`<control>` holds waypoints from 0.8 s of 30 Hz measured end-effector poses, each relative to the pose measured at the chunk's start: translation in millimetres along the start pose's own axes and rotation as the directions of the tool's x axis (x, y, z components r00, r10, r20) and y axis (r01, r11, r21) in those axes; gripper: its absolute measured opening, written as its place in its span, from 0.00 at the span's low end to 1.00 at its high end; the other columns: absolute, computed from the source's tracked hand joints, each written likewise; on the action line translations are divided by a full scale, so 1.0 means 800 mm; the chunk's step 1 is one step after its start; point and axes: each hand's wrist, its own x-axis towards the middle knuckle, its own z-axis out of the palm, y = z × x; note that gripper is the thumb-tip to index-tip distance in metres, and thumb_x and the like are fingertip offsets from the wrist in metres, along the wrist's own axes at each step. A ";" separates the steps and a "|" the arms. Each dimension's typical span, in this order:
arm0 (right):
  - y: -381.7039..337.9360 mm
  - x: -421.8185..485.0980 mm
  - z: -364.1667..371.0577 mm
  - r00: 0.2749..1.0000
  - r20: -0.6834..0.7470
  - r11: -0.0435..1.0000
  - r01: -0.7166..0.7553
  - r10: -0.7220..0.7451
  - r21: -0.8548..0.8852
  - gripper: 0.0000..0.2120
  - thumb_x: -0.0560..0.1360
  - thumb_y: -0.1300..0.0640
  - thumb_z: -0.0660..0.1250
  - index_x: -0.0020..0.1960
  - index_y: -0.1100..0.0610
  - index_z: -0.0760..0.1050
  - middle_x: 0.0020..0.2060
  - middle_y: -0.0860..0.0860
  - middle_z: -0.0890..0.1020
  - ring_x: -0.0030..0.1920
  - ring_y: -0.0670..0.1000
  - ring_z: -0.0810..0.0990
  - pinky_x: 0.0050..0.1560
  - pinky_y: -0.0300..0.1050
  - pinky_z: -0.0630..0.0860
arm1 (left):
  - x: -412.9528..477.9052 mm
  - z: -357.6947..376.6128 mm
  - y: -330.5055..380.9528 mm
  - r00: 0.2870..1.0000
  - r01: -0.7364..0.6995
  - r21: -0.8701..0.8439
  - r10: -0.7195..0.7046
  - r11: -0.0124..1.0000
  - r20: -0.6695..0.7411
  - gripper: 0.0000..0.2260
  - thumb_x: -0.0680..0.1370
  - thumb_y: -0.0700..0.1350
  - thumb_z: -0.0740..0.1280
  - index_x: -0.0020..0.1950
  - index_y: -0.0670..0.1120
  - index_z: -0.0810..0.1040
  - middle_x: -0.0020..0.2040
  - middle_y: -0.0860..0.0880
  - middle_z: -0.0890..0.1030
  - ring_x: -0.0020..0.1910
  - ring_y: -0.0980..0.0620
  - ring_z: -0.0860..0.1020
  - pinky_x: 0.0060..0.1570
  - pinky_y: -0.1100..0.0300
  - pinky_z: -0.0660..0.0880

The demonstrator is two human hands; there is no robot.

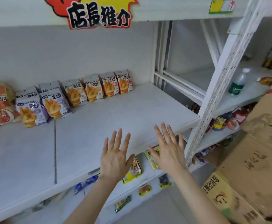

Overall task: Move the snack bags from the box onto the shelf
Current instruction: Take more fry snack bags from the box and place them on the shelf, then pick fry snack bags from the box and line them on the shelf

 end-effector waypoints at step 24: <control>-0.064 -0.518 -0.143 0.739 0.061 0.734 -0.650 0.671 -0.198 0.35 0.77 0.36 0.54 0.78 0.51 0.55 0.76 0.54 0.62 0.75 0.56 0.61 0.72 0.62 0.56 | -0.324 -0.079 0.176 0.752 -0.592 -0.380 0.657 0.710 0.055 0.30 0.76 0.58 0.56 0.75 0.46 0.65 0.74 0.39 0.67 0.73 0.39 0.66 0.70 0.43 0.58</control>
